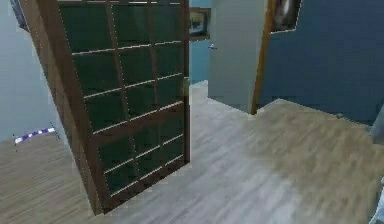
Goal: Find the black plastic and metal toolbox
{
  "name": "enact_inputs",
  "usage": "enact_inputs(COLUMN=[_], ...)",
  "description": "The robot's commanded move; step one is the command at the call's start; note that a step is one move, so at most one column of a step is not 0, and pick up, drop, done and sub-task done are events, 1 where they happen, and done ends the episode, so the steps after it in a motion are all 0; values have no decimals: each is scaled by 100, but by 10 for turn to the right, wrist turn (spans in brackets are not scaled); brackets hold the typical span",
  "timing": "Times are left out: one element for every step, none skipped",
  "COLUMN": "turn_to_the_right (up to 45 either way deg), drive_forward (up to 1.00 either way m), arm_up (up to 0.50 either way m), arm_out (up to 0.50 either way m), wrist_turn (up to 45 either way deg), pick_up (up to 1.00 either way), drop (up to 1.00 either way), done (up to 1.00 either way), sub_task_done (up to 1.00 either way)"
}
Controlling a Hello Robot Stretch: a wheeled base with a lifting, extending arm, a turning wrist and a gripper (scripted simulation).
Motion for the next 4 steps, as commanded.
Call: enact_inputs(turn_to_the_right=[210, 0, 60, 0], drive_forward=[0, 100, 0, 50], arm_up=[0, 0, 0, 0], arm_out=[0, 0, 0, 0], wrist_turn=[0, 0, 0, 0], pick_up=[0, 0, 0, 0], drop=[0, 0, 0, 0], done=[0, 0, 0, 0], sub_task_done=[0, 0, 0, 0])
